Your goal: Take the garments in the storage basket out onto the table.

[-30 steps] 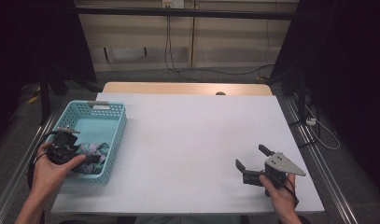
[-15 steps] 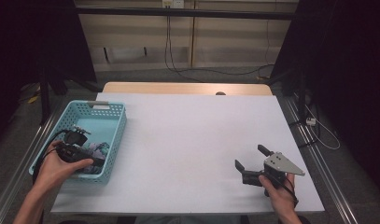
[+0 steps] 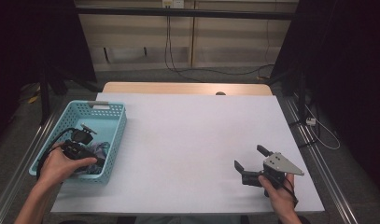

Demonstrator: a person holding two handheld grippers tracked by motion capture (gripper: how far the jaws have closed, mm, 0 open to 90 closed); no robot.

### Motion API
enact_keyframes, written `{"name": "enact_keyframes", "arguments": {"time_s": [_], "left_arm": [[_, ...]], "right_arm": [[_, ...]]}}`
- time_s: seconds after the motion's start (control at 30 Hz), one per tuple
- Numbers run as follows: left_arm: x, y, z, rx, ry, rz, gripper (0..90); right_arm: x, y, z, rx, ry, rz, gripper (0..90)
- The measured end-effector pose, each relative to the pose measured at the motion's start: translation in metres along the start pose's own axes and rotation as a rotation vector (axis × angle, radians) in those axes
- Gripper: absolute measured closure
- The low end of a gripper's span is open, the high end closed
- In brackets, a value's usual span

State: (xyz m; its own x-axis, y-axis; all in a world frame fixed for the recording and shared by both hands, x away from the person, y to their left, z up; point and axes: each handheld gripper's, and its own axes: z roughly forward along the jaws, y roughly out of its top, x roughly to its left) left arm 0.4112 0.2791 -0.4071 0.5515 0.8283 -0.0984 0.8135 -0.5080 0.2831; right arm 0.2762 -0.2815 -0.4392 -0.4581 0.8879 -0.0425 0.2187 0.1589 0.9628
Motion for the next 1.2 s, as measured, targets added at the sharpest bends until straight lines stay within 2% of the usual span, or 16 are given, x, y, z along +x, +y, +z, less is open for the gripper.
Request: {"name": "enact_keyframes", "arguments": {"time_s": [0.03, 0.07, 0.1, 0.23, 0.33, 0.57, 0.63, 0.77, 0.9, 1.03, 1.17, 1.2], "left_arm": [[0.0, 0.0, 0.002, -0.008, -0.006, -0.018, 1.6], [0.002, 0.001, 0.002, 0.003, -0.001, -0.003, 1.7], [0.002, 0.002, 0.004, 0.013, -0.008, -0.016, 2.0], [0.0, 0.002, 0.005, 0.03, 0.007, -0.013, 5.7], [0.001, 0.003, 0.004, 0.054, 0.001, -0.024, 10.3], [-0.003, 0.002, -0.001, 0.063, 0.037, -0.048, 31.6], [-0.003, 0.0, -0.004, 0.048, 0.036, -0.048, 36.9], [0.002, -0.008, -0.011, -0.018, 0.019, -0.078, 46.6], [0.005, -0.015, -0.014, -0.072, 0.006, -0.109, 48.0], [0.006, -0.02, -0.018, -0.13, 0.007, -0.106, 49.2], [0.008, -0.025, -0.022, -0.195, 0.007, -0.137, 50.2], [0.01, -0.027, -0.023, -0.221, 0.005, -0.157, 50.7]], "right_arm": [[0.0, 0.0, 0.0, 0.001, 0.001, 0.0, 0.1], [0.0, 0.0, 0.0, 0.002, 0.0, 0.001, 0.0], [0.0, 0.0, 0.001, 0.003, 0.001, 0.001, 0.1], [0.0, 0.0, 0.001, 0.003, 0.001, 0.001, 0.1], [0.0, 0.0, 0.0, 0.002, 0.002, 0.0, 0.1], [0.0, 0.0, 0.0, 0.004, 0.002, 0.0, 0.1], [0.0, 0.0, 0.0, 0.003, 0.004, -0.001, 0.1], [0.0, 0.0, 0.0, 0.002, 0.0, 0.001, 0.1], [-0.001, 0.0, 0.0, 0.002, -0.003, 0.003, 0.0], [0.0, 0.0, 0.001, 0.005, -0.001, 0.003, 0.0], [0.0, 0.0, 0.001, 0.006, 0.0, 0.003, 0.0], [0.0, 0.0, 0.001, 0.005, -0.001, 0.005, 0.0]]}}
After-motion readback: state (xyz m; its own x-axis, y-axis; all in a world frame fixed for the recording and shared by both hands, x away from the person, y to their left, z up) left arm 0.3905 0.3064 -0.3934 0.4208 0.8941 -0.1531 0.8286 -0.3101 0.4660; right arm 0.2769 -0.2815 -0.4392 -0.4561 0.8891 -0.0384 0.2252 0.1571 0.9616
